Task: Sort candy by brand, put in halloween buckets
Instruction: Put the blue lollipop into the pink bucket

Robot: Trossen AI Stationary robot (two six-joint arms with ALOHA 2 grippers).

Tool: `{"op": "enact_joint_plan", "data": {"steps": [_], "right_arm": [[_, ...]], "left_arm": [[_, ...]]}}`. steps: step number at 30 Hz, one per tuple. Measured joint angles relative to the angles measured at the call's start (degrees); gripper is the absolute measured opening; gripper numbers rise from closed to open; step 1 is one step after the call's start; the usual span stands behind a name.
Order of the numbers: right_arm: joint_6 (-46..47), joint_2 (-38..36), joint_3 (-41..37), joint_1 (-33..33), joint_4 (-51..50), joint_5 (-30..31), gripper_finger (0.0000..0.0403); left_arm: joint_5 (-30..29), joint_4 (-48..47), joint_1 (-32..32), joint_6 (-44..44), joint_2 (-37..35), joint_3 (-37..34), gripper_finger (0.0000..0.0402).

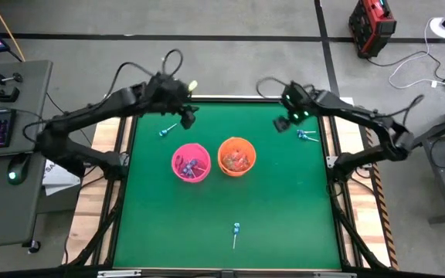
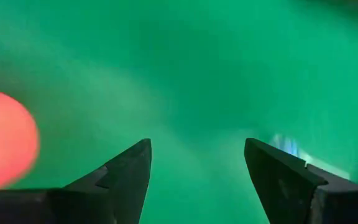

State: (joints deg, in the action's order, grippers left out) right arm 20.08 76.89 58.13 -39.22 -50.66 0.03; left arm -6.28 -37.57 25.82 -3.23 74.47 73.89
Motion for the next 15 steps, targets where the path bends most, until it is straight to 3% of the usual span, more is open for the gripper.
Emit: {"op": "enact_joint_plan", "data": {"steps": [3,6,11,15], "right_arm": [[7.35,-1.67,-4.57,-1.25,-6.94,0.26,0.0252],[10.28,-1.42,-6.61,-2.17,-11.43,2.12,0.0252],[7.28,2.42,-7.43,-3.95,-12.87,7.39,0.0252],[-2.46,8.81,-7.43,-6.35,-12.13,8.55,0.0252]], "left_arm": [[15.65,7.37,6.86,6.21,4.66,0.0,0.019],[27.57,14.83,12.01,5.03,9.23,0.0,0.019],[40.36,18.0,15.05,0.68,13.81,0.0,0.019],[46.23,16.83,14.45,2.22,14.67,0.0,0.019]]}}
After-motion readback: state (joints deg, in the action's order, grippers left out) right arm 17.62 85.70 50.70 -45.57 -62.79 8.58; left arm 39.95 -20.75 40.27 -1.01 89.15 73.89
